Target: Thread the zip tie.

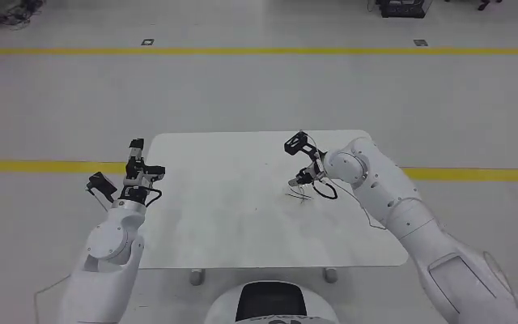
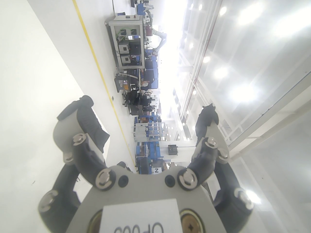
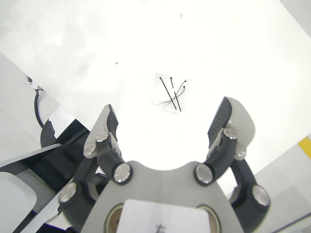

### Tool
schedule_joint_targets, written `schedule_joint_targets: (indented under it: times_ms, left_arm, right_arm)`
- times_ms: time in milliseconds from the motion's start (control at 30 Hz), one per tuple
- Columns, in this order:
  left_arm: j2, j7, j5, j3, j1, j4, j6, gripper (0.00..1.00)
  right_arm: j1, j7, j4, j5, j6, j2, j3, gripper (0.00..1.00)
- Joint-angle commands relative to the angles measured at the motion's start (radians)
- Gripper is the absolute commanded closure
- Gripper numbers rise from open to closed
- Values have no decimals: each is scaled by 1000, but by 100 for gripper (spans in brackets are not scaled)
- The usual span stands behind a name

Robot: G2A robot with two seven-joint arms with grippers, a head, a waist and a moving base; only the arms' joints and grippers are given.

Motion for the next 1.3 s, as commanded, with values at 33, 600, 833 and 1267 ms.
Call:
schedule_joint_targets:
  times_ms: [33,600,833,1267]
  left_arm:
    - [0,0,0,0,0,0,0,0]
    - [0,0,0,0,0,0,0,0]
    - [0,0,0,0,0,0,0,0]
    - [0,0,0,0,0,0,0,0]
  right_arm:
    - [15,40,-24,-74,-53,0,-34,0]
    - [186,68,173,48,-53,-65,-335,0]
    - [186,68,173,48,-53,-65,-335,0]
    - [182,-27,285,50,-53,-90,-382,0]
